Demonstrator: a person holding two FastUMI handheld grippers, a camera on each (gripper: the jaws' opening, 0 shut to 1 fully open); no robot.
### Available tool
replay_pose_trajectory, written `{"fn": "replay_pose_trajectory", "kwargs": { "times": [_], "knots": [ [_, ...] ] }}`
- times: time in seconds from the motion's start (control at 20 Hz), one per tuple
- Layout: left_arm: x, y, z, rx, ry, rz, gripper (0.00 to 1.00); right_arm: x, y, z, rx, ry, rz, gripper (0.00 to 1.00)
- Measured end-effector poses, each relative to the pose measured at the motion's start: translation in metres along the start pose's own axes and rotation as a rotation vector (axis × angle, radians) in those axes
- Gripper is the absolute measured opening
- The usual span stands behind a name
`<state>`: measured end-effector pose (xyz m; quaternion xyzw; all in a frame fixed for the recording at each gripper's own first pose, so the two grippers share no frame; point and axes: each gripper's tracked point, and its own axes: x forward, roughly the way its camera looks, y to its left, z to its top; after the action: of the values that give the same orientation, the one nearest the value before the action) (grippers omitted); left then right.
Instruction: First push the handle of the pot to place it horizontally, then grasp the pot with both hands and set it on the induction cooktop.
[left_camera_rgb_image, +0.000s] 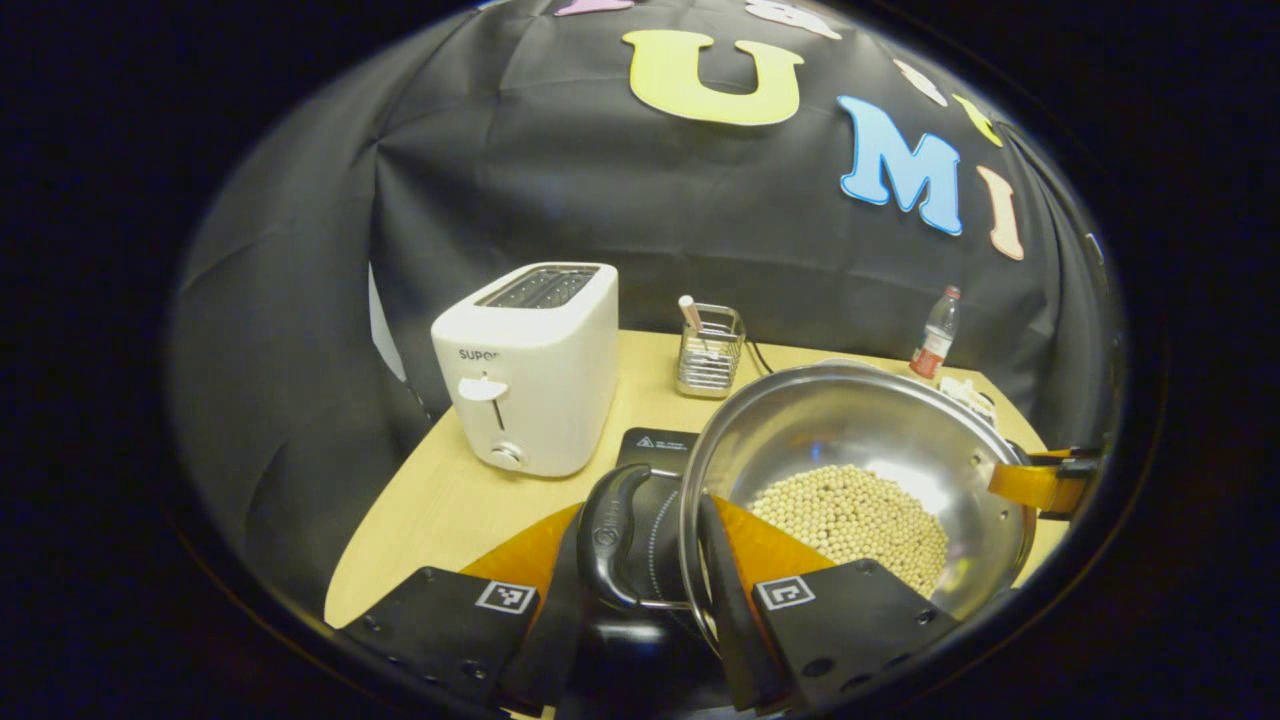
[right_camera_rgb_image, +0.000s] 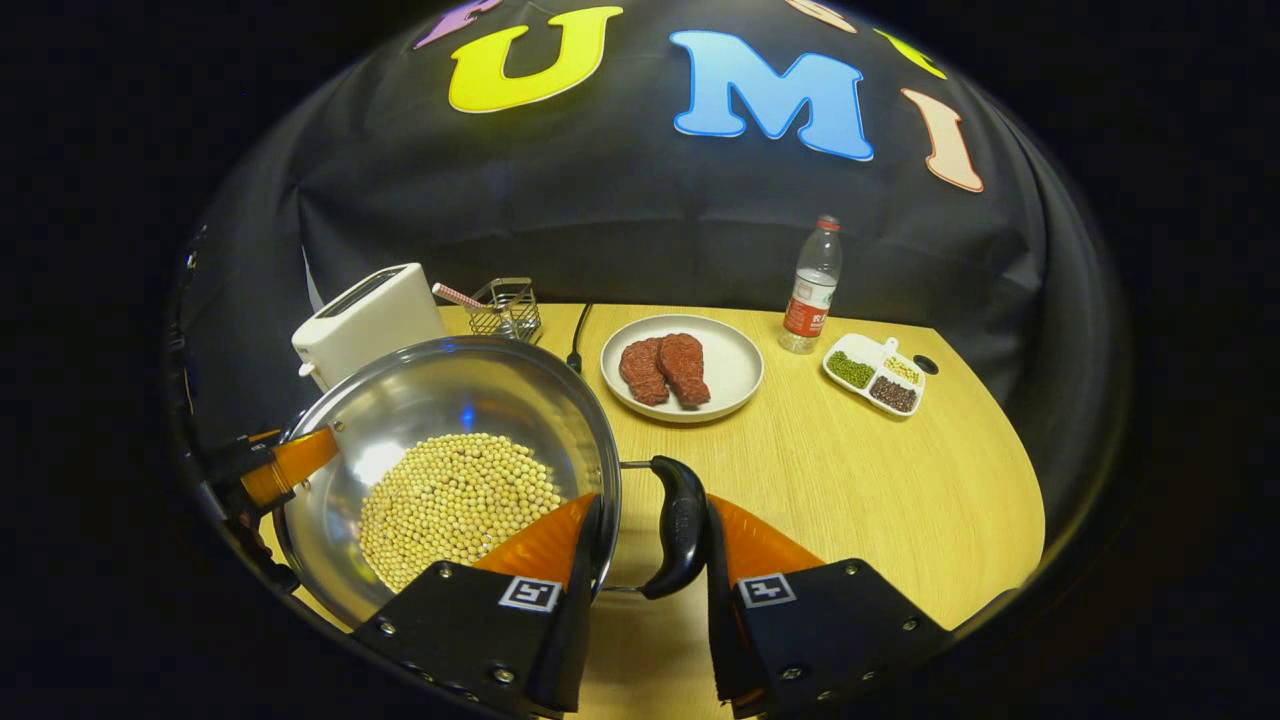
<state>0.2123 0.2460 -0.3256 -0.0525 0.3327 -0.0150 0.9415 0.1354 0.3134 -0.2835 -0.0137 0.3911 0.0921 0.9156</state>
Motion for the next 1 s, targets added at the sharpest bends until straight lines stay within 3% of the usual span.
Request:
{"fn": "replay_pose_trajectory", "kwargs": {
  "times": [0.3, 0.4, 0.45, 0.5, 0.55, 0.6, 0.65, 0.7, 0.75, 1.0],
  "knots": [
    [0.013, 0.017, -0.003, 0.007, 0.012, 0.011, 0.65, 0.007, 0.017, -0.003, 0.005, 0.005, 0.009, 0.5],
    [0.013, 0.018, -0.003, 0.004, 0.006, 0.016, 0.62, 0.008, 0.018, -0.004, 0.028, 0.005, 0.018, 0.5],
    [0.012, 0.019, -0.002, 0.0, -0.003, 0.026, 0.72, 0.009, 0.02, -0.005, 0.047, 0.004, 0.033, 0.5],
    [0.012, 0.022, 0.002, 0.003, -0.023, 0.052, 0.7, 0.009, 0.025, -0.004, 0.058, 0.002, 0.063, 0.52],
    [0.011, 0.028, 0.005, 0.019, -0.038, 0.089, 0.75, 0.004, 0.024, 0.0, 0.056, -0.02, 0.064, 0.59],
    [0.012, 0.034, 0.009, 0.026, -0.06, 0.121, 0.87, -0.002, 0.02, 0.008, 0.047, -0.061, 0.065, 0.64],
    [0.011, 0.036, 0.014, 0.025, -0.088, 0.143, 1.0, -0.007, 0.014, 0.019, 0.037, -0.105, 0.06, 0.82],
    [-0.01, 0.033, 0.02, 0.017, -0.115, 0.159, 0.99, -0.015, 0.01, 0.027, 0.032, -0.139, 0.065, 1.0],
    [-0.022, 0.03, 0.029, 0.011, -0.148, 0.174, 1.0, -0.022, 0.006, 0.031, 0.028, -0.168, 0.069, 0.96],
    [-0.078, -0.008, 0.07, 0.035, -0.295, 0.202, 0.98, -0.072, -0.042, 0.051, 0.011, -0.3, 0.051, 0.96]
  ]
}}
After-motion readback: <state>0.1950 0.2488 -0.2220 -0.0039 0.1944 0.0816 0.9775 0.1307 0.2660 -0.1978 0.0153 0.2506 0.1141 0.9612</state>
